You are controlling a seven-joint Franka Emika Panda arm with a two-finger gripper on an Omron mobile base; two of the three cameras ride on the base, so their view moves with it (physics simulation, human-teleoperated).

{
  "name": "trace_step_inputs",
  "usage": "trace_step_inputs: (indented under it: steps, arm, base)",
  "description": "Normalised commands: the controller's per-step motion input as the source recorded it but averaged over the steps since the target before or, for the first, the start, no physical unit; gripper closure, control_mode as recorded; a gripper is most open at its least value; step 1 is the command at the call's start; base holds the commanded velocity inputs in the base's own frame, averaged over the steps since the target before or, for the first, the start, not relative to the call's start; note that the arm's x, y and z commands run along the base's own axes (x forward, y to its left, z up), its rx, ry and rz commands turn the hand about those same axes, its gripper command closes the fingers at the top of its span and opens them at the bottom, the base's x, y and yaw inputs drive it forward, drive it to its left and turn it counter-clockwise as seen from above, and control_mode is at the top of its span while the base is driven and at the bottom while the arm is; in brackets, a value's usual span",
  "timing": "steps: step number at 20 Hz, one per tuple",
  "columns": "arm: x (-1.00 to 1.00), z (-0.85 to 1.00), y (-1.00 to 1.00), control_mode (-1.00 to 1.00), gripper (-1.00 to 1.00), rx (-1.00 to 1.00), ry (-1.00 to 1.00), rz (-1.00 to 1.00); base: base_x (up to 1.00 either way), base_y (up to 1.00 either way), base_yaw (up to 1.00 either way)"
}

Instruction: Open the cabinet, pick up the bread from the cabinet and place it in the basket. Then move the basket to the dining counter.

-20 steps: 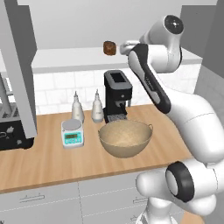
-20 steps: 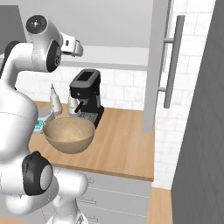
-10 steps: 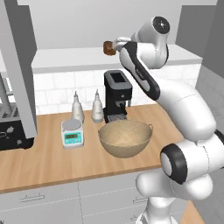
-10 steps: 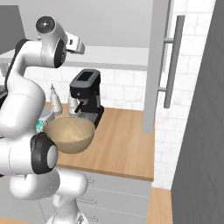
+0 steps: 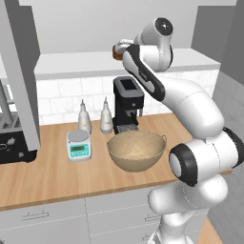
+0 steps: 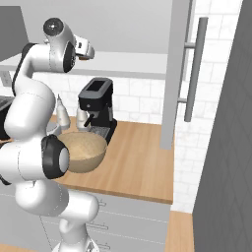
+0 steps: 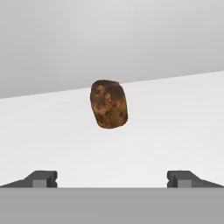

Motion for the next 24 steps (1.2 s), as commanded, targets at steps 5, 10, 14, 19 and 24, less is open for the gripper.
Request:
trace_step_inputs:
  steps: [5,10,14,19,24]
  arm:
    - [0.12,-0.18,0.0,-1.0,-1.0,0.0,0.0,0.0]
    - [0.21,-0.05,0.0,-1.0,-1.0,0.0,0.0,0.02]
    - [0.41,-0.01,0.0,-1.0,-1.0,0.0,0.0,0.03]
    - [0.52,-0.03,0.0,-1.0,-1.0,0.0,0.0,0.03]
    - [0.5,-0.01,0.05,-1.0,-1.0,0.0,0.0,0.02]
  base:
    - [0.0,0.0,0.0]
    - [0.0,0.0,0.0]
    - [0.0,0.0,0.0]
    - [0.0,0.0,0.0]
    - [0.0,0.0,0.0]
